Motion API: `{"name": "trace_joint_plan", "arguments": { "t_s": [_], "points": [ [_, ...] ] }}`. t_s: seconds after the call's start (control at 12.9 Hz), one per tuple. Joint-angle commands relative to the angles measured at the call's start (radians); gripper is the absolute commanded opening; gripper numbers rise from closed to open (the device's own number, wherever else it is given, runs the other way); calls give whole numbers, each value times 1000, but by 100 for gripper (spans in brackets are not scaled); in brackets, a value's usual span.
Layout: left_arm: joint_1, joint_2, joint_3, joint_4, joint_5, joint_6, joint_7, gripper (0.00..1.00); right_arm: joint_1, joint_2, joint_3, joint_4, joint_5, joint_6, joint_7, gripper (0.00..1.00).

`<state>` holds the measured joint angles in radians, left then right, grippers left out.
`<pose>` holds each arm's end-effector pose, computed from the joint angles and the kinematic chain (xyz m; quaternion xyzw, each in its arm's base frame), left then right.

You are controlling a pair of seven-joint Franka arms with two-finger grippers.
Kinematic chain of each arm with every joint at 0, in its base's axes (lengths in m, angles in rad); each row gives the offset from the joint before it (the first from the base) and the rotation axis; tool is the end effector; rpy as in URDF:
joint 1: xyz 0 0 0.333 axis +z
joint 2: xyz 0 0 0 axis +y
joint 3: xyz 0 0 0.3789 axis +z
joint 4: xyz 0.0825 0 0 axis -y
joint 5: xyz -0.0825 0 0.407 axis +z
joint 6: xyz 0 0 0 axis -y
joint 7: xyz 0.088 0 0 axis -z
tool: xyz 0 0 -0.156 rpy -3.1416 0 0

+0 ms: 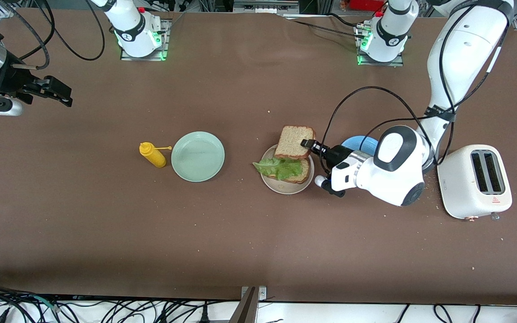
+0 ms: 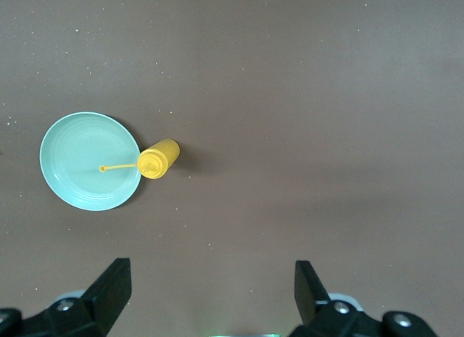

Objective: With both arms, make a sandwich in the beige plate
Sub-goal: 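Lift the bread slice out and carry it over the beige plate, then lay the bread slice on the lettuce and open the left gripper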

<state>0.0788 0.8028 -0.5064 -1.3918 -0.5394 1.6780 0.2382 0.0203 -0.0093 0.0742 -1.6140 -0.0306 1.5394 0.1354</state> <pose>0.6688 -0.3014 0.2834 0.8620 -0.1835 -0.2373 0.4086 0.5641 0.0488 0.6200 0.9991 -0.0204 -0.0306 0.0193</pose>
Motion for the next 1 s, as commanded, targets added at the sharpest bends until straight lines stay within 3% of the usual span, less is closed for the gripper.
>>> {"name": "trace_joint_plan", "arguments": {
  "t_s": [0.0,0.39,0.54,0.62,0.7,0.93],
  "points": [
    [9,62,3,3,-36,70,140,0,1,3,-1,16,18,-12,-5,100],
    [25,142,12,2,-194,143,343,0,-3,6,-7,20,18,-16,-8,100],
    [25,147,28,-1,-194,143,346,1,-3,6,-8,22,18,-16,-8,100],
    [25,148,32,-3,-192,144,348,40,-3,6,-10,22,18,-15,-8,100],
    [25,151,43,-3,-186,144,355,99,-3,6,-10,22,17,-15,-8,100],
    [25,147,46,-1,-180,144,385,100,-5,6,-8,20,17,-15,-5,100]
  ]
}}
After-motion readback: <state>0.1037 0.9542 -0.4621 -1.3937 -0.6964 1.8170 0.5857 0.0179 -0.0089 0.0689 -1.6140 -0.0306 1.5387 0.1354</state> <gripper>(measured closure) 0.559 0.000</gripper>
